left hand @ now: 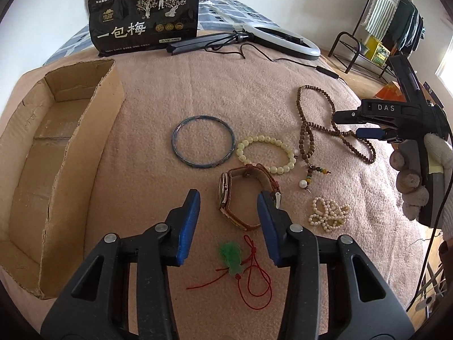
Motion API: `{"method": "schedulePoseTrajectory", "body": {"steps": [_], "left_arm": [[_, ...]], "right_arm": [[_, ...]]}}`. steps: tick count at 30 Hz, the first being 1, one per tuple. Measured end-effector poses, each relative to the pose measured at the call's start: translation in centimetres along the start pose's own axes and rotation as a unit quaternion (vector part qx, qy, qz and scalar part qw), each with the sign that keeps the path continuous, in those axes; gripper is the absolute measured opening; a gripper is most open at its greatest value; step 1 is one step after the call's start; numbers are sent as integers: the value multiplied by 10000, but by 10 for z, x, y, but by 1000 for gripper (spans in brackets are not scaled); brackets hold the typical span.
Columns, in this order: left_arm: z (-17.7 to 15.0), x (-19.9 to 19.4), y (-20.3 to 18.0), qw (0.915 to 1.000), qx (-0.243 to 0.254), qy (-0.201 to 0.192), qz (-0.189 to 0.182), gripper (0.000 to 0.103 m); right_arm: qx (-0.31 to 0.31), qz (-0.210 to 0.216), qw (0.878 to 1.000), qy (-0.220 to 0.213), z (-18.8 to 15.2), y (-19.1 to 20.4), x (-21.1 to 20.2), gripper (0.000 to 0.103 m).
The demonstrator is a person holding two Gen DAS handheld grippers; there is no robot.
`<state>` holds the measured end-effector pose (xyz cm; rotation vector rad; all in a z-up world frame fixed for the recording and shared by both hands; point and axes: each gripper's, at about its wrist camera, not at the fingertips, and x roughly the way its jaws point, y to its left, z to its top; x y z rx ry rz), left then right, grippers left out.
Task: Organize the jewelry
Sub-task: 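Move the left tool toward the leather watch while the right tool approaches the brown bead necklace, then close the left gripper on the watch while the right gripper grasps the brown bead necklace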
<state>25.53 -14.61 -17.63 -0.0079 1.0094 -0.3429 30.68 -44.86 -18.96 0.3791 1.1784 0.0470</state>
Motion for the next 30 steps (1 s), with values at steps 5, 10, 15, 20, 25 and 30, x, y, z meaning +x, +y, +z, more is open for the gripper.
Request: {"method": "schedulePoseTrajectory", "body": {"steps": [5, 10, 15, 20, 25, 30], "left_arm": [[-1, 2, 0, 10000, 14, -7, 23, 40], [-1, 1, -1, 9999, 78, -41, 78, 39], [0, 1, 1, 10000, 13, -55, 38, 37], [0, 1, 2, 10000, -6, -48, 10, 36], [-1, 1, 2, 10000, 4, -45, 5, 34], [0, 3, 4, 10000, -9, -13, 29, 31]], "right_arm": [[31, 380, 9990, 219, 0, 15, 8, 86], [-176, 119, 9995, 239, -1, 35, 17, 91], [-25, 291, 9993, 226, 2, 46, 19, 97], [-206, 28, 9994, 263, 2, 66, 28, 102], [-541, -327, 9974, 333, 0, 88, 39, 103], [-932, -812, 9915, 406, -1, 101, 49, 101]]}}
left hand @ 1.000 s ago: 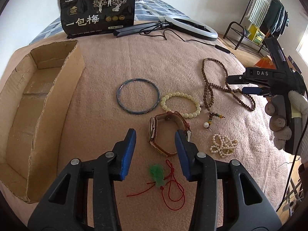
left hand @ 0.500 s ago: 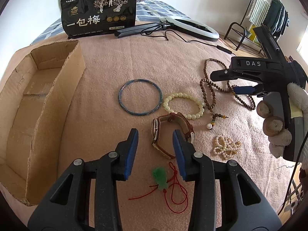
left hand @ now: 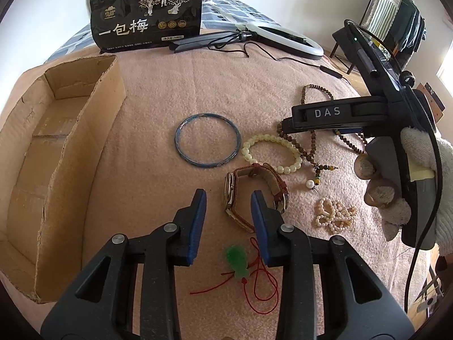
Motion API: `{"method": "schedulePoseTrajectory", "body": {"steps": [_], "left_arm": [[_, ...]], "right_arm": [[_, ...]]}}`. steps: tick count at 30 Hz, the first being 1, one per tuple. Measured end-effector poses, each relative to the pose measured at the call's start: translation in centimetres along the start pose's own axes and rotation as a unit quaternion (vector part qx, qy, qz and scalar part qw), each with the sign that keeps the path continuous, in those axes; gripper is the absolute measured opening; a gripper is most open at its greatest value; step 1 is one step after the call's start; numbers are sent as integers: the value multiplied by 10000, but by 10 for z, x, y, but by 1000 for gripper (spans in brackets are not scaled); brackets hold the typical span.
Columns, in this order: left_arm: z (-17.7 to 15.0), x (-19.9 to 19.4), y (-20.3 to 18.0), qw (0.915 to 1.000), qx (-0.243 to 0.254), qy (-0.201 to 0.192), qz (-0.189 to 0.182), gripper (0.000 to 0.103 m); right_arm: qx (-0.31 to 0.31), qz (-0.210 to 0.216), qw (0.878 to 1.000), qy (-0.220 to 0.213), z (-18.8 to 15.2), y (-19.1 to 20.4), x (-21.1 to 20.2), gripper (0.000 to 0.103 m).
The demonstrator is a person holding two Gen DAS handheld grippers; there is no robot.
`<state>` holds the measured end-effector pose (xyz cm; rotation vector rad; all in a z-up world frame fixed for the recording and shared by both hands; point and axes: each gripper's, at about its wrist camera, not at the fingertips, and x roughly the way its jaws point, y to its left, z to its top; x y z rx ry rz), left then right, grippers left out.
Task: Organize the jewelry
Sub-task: 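Close the left gripper on the watch while the right gripper grasps the brown bead necklace, then carry the watch with the left tool while the right tool lowers the necklace into the cardboard box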
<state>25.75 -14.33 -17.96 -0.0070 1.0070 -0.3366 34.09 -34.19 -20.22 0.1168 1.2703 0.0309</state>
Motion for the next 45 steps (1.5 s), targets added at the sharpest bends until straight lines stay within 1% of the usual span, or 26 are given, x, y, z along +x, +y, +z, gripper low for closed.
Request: {"method": "schedulePoseTrajectory", "body": {"steps": [1, 2, 4, 6, 7, 9, 10, 12, 13, 15, 16, 17, 20, 22, 23, 28, 33, 45], "left_arm": [[0, 0, 1, 10000, -5, 6, -1, 30], [0, 0, 1, 10000, -9, 9, -2, 30], [0, 0, 2, 10000, -2, 2, 3, 30], [0, 1, 2, 10000, 13, 10, 10, 30], [0, 2, 2, 10000, 16, 26, 13, 30], [1, 4, 2, 10000, 18, 69, 21, 30], [1, 5, 1, 10000, 6, 88, 40, 30], [2, 9, 3, 9999, -39, 137, 50, 30], [2, 12, 3, 9998, -67, 184, 75, 30], [3, 17, 6, 9995, -138, 270, 48, 30], [3, 20, 7, 9993, -184, 312, 16, 30], [3, 22, 8, 9992, -224, 344, -16, 30], [5, 29, 9, 9987, -271, 417, -121, 29], [6, 33, 9, 9986, -265, 435, -140, 18], [6, 34, 10, 9985, -279, 435, -152, 10], [8, 31, 8, 9989, -266, 373, -120, 10], [8, 17, 6, 9993, -280, 230, -113, 10], [11, -46, 0, 9991, -221, -332, -161, 10]], "right_arm": [[-27, -109, 9999, 23, 0, 0, 2, 100], [-43, -232, 9997, 69, 0, -2, 3, 96], [-66, -267, 9996, 59, 0, -7, 2, 92], [-104, -273, 9996, 41, -1, -12, -1, 79], [-150, -294, 9995, 29, -2, -14, -3, 76], [-224, -317, 9992, 5, -4, -19, -6, 61], [-248, -330, 9991, -16, -6, -21, -6, 57], [-267, -365, 9990, -31, -7, -26, -9, 38], [-266, -372, 9989, -33, -8, -29, -10, 34], [-258, -362, 9990, -28, -10, -37, -14, 20], [-259, -354, 9990, -27, -11, -39, -16, 18], [-262, -349, 9990, -36, -11, -41, -16, 13], [-239, -308, 9992, -84, -15, -45, -20, 11], [-240, -296, 9992, -122, -16, -45, -21, 11], [-239, -288, 9992, -141, -17, -45, -22, 11], [-202, -224, 9993, -229, -19, -47, -26, 11], [-121, -114, 9991, -382, -25, -52, -43, 11], [122, 174, 9951, -962, -33, -61, -113, 11]]}}
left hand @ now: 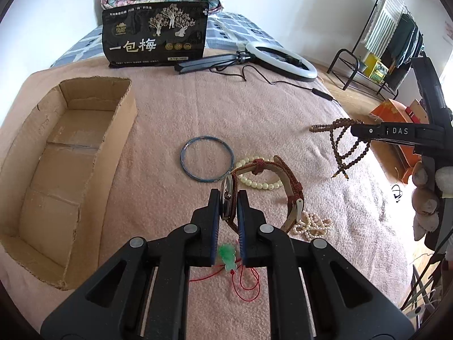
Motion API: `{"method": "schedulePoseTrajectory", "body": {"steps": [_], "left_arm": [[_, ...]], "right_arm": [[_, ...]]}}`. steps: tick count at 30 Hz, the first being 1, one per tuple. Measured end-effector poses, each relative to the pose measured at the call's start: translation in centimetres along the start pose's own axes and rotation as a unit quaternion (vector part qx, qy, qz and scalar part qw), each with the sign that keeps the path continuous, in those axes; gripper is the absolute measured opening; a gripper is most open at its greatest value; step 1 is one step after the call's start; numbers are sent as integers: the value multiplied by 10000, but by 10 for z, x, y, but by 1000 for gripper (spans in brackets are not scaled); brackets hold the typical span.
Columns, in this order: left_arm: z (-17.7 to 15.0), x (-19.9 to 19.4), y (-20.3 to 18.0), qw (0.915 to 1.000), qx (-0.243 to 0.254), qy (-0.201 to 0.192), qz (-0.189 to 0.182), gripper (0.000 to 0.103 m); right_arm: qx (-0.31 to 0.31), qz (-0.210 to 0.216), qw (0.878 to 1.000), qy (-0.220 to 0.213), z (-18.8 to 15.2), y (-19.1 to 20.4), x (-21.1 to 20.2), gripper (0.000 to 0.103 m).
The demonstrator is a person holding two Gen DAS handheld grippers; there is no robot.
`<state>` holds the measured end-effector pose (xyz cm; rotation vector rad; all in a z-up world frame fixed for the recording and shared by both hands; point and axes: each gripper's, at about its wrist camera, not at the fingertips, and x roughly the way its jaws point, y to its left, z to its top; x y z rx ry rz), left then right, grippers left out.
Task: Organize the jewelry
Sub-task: 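Carry the watch with the left tool while the right tool lowers the necklace into the cardboard box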
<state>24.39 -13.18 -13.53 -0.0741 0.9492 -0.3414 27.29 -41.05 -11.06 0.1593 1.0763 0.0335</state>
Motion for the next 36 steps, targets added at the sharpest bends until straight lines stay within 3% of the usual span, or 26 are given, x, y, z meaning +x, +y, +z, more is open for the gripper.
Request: {"method": "schedulePoseTrajectory", "body": {"steps": [8, 19, 36], "left_arm": [[-1, -44, 8, 9995, 69, -311, 50, 10], [-7, -92, 50, 9976, -57, -620, 318, 10], [-18, -123, 136, 9918, -430, -750, 942, 10]], "right_arm": [[-116, 155, 9991, -383, -5, 17, -53, 11], [-612, 517, 9941, -724, -11, 74, -103, 11], [-1491, 1202, 9782, -805, -10, 203, -104, 11]]}}
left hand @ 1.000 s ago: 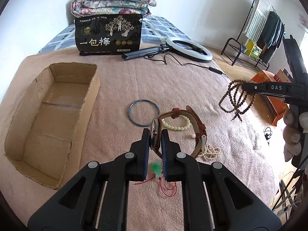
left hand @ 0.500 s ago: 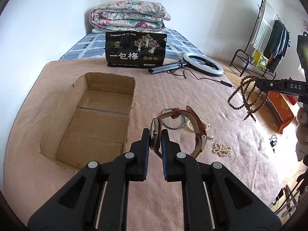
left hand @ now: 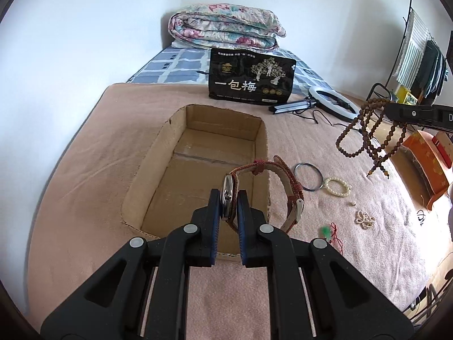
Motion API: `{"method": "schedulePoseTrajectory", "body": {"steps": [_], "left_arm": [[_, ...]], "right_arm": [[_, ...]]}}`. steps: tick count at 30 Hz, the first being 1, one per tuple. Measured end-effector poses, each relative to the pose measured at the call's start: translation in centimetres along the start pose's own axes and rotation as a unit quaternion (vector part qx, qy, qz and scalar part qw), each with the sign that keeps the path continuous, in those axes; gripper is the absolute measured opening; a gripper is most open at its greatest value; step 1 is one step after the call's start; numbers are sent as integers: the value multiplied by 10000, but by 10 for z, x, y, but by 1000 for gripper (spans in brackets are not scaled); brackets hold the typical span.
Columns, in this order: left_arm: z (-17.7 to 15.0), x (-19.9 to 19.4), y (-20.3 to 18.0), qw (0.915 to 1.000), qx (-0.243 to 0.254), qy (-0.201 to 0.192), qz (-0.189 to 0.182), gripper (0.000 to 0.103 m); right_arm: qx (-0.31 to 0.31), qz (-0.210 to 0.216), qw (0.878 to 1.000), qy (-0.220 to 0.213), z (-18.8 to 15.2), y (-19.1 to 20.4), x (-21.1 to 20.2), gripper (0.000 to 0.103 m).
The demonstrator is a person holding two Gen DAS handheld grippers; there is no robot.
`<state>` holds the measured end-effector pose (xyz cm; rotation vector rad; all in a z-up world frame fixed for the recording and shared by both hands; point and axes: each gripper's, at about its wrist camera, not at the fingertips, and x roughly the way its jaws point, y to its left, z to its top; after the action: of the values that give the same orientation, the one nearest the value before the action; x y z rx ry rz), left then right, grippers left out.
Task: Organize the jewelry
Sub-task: 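Carry the watch with the left tool while the right tool lowers the necklace into the cardboard box, then open the left gripper over the box while the right gripper releases the necklace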
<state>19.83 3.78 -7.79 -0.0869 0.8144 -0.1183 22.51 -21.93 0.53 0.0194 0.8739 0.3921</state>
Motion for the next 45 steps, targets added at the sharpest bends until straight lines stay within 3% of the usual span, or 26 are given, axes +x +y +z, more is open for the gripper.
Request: {"method": "schedulePoseTrajectory", "body": {"steps": [15, 24, 40, 43, 45], "left_arm": [[5, 17, 38, 9995, -207, -29, 236, 10], [4, 25, 42, 9990, -229, -95, 366, 10], [5, 36, 45, 9991, -240, -45, 359, 10], [6, 37, 44, 9991, -199, -75, 366, 10], [6, 37, 43, 9992, -180, -83, 340, 14]], "right_arm": [[-439, 391, 9982, 143, 36, 70, 77, 11], [-486, 576, 9968, 251, 45, 84, 115, 11], [-684, 497, 9957, 386, 46, 94, 149, 13], [-724, 470, 9957, 324, 47, 95, 148, 27], [-747, 410, 9960, 278, 48, 96, 147, 46]]}}
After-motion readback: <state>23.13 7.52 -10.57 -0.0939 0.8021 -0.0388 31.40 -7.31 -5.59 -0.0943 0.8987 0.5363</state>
